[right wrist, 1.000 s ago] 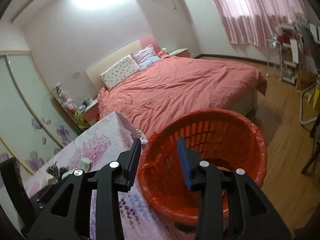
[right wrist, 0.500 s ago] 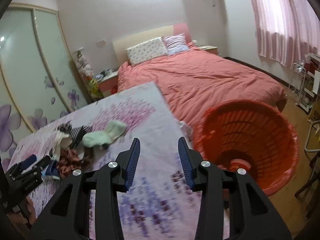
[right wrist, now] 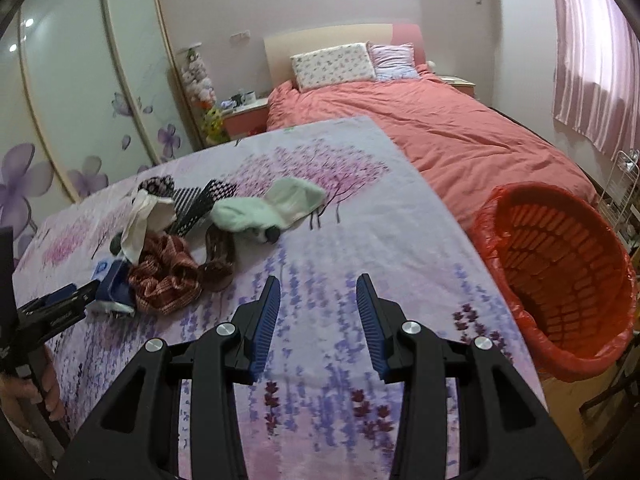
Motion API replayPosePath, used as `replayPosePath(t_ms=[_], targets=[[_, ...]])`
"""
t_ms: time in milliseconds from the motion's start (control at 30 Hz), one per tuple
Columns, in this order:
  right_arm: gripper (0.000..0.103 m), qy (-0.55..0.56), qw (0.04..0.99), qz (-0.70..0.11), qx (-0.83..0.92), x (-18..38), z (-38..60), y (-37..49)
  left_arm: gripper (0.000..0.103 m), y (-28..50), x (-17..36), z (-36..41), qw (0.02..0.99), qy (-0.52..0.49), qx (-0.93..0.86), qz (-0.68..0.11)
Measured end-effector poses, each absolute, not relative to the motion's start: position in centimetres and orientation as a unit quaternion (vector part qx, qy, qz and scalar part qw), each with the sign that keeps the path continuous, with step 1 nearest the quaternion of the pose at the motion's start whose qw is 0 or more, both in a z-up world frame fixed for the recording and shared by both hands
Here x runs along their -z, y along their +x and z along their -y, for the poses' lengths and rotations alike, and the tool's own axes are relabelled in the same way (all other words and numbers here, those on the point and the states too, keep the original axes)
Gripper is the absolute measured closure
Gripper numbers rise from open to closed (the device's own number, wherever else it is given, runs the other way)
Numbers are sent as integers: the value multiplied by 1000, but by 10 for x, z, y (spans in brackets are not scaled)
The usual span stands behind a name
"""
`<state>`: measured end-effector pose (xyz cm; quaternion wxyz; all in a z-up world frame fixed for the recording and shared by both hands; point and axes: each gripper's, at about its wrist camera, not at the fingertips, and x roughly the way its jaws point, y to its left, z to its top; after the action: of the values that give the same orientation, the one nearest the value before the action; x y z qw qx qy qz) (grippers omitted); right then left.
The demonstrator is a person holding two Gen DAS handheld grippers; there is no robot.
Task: Collect trash
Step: 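Grasp the blue tissue pack with the left tool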
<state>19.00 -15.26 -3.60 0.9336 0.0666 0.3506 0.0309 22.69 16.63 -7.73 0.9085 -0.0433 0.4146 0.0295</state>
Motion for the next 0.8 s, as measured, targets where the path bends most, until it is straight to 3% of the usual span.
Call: replayPosePath(t_ms=[333, 800], targets=[[62, 58, 928, -366, -42, 42, 133, 199, 51, 254, 91, -166, 899, -41, -41, -434], [62, 66, 918, -379, -98, 47, 89, 235, 50, 253, 91, -215, 893, -50, -96, -437]])
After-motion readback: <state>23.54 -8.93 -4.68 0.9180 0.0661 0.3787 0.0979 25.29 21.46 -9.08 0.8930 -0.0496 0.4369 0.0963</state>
